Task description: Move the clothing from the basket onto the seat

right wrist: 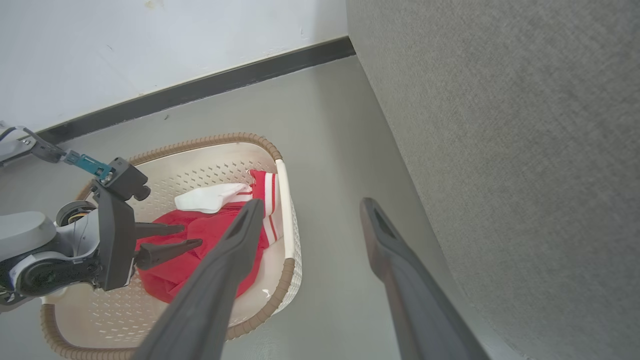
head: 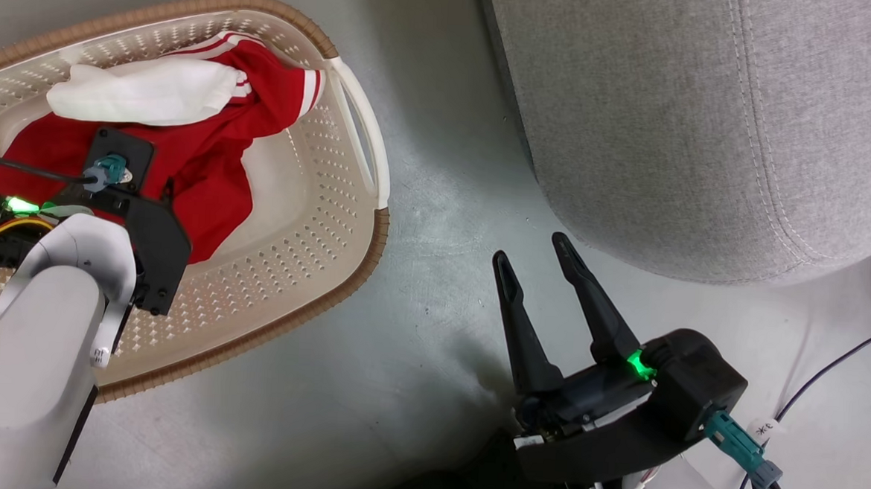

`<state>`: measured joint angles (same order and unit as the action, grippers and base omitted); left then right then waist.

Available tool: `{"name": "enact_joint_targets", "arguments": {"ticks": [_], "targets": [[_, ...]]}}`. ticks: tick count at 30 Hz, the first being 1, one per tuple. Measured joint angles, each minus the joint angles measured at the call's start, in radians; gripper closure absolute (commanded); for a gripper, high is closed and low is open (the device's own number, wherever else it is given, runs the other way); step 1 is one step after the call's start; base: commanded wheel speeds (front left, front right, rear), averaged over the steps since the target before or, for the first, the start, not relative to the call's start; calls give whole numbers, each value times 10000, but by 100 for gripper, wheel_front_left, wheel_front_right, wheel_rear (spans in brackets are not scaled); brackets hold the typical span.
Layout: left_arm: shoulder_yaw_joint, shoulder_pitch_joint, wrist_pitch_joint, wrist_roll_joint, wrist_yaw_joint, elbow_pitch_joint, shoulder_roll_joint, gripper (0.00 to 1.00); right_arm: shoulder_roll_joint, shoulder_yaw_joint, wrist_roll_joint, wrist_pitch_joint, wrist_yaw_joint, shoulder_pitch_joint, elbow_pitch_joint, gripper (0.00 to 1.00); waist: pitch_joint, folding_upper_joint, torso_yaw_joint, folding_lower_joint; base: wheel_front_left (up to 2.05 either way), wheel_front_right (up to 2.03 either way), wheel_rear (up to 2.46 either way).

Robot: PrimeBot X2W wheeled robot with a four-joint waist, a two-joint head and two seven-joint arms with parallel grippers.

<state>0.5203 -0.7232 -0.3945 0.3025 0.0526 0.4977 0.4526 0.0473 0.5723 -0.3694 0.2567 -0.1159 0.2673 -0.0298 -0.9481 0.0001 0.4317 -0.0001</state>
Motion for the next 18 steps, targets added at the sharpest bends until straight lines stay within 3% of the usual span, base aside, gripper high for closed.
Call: {"name": "enact_joint_targets", "arguments": {"ticks": [18], "targets": [[-4,-725,370,-125,-90,173,-130,0,-4,0,48,0,-84,29,-21,0,-120,0,-164,0,0,0,0]]}}
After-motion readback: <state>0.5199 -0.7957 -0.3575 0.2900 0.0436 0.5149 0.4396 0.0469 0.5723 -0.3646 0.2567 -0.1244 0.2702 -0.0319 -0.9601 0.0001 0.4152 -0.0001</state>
